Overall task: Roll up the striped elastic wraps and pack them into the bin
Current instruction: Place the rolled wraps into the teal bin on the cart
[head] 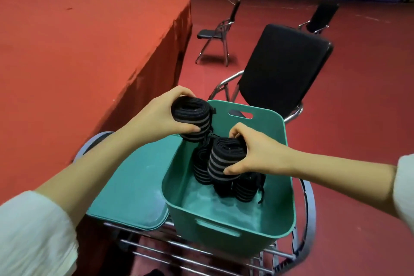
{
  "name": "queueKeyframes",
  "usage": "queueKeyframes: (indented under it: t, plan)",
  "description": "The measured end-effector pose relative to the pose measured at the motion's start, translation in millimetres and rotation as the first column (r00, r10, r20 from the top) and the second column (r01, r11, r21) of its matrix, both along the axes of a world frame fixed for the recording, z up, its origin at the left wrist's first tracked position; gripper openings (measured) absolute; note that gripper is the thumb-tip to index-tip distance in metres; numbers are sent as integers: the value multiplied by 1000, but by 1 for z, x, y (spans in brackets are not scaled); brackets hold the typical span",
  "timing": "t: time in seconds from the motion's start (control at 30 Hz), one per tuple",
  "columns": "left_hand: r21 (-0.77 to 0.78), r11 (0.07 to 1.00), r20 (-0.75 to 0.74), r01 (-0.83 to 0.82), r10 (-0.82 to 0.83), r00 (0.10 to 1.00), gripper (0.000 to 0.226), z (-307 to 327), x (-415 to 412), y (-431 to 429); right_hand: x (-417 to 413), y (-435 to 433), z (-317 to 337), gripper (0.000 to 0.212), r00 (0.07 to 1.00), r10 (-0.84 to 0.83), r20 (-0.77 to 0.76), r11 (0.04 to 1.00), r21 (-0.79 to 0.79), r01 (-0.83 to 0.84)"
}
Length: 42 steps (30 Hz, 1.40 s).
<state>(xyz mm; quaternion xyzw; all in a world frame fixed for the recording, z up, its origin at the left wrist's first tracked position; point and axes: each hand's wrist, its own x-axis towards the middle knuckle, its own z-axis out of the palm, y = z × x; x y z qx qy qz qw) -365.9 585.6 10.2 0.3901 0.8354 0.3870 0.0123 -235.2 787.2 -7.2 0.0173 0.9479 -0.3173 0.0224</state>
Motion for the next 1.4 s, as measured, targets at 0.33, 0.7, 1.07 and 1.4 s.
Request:
queueKeyframes:
  t: [0.33,0.7,1.07,1.4]
  plan:
    - [142,983,57,120,-129,990,58,-25,-31,50,0,-17,-33,57,990,105,96,994,1,-106]
    - [123,980,80,156,-167,983,68,-74,-49,59,-19,-48,-82,58,981,81,173,997,3,-83]
    - [109,979,59,174,-181,982,67,-75,-50,58,-41,-59,-123,61,983,-152,106,988,-7,153]
    - [97,981,52,170,-175,983,68,-77,-51,59,-41,-52,-132,44,978,-120,172,992,-6,123]
